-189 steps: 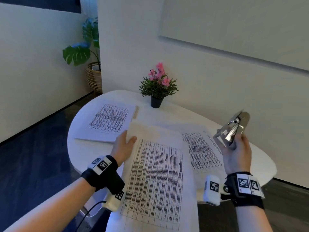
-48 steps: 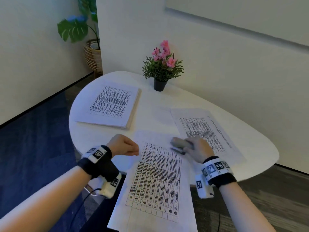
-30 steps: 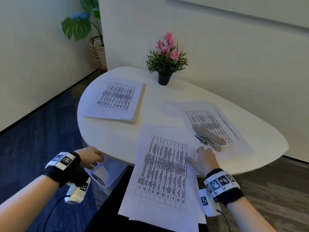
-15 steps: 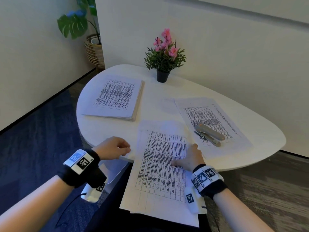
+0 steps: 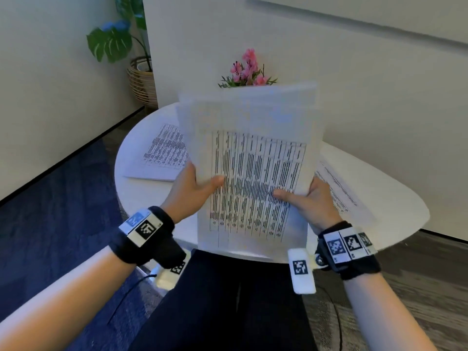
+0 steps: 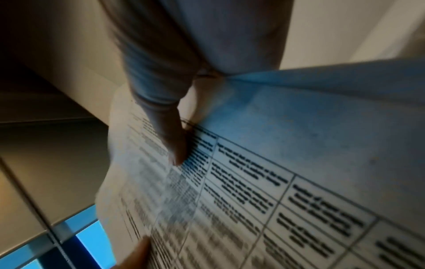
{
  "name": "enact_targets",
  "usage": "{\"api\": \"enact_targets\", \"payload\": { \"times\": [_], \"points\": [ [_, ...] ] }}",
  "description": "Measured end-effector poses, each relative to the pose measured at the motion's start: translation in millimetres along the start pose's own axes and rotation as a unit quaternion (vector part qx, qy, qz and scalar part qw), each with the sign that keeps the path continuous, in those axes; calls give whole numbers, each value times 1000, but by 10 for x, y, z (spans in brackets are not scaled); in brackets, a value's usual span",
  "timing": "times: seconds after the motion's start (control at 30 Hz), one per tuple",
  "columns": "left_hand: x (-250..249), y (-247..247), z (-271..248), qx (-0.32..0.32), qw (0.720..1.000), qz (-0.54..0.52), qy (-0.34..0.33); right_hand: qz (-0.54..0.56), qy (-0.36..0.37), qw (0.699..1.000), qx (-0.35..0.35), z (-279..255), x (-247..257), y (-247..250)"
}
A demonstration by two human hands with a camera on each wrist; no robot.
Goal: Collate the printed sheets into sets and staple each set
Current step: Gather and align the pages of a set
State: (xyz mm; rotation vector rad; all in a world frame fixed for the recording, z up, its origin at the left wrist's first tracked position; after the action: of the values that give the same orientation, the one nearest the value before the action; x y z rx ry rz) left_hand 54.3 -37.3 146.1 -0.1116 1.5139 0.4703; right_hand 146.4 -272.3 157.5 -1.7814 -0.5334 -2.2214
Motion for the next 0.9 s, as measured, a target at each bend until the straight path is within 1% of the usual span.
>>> {"api": "enact_targets", "payload": {
  "times": [0.07, 0.13, 0.23, 0.27, 0.33, 0.43, 0.47, 0.53, 0.63, 0.7, 0.8, 0.9],
  "points": [
    [-228, -54, 51, -17, 998, -21, -50, 0, 37, 999, -28, 91, 144, 8],
    [-419, -71, 101, -36, 996, -29, -74, 14, 69, 995, -65, 164, 261, 43],
    [-643, -11, 158, -83, 986, -24, -140, 53, 96, 989, -103, 232, 359, 117],
    [-708, 12, 163, -95, 980, -27, -171, 63, 101, 987, -108, 246, 370, 136],
    [-820, 31, 175, -99, 967, -37, -233, 69, 105, 986, -110, 271, 380, 151],
    [-932, 6, 207, -103, 953, 13, -285, 59, 115, 986, -110, 299, 406, 128],
    [-959, 2, 204, -113, 949, 36, -292, 56, 122, 984, -113, 304, 432, 117],
    [-1010, 3, 181, -128, 945, 48, -298, 67, 140, 980, -126, 326, 500, 103],
    [-1075, 19, 169, -135, 947, 15, -291, 103, 168, 969, -148, 351, 579, 101],
    [-1060, 37, 209, -138, 950, -18, -281, 109, 171, 968, -146, 348, 570, 94],
    [-943, 50, 267, -139, 960, -48, -238, 68, 133, 983, -104, 333, 414, 51],
    [-816, 36, 300, -140, 971, -31, -191, 10, 97, 992, -74, 313, 222, 16]
  ]
}}
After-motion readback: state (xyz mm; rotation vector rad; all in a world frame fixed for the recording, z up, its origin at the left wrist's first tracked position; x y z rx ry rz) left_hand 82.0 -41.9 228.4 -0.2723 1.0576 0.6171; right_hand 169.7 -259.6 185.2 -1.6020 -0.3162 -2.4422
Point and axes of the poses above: each hand's wrist, its own z-axis towards the middle knuckle, its own y-axis out of the back of the hand, x = y × z, the point moved 4 cm from there along z, towards the middle knuckle, and after that the axes turned 6 degrees about y, right-handed, at the moved point
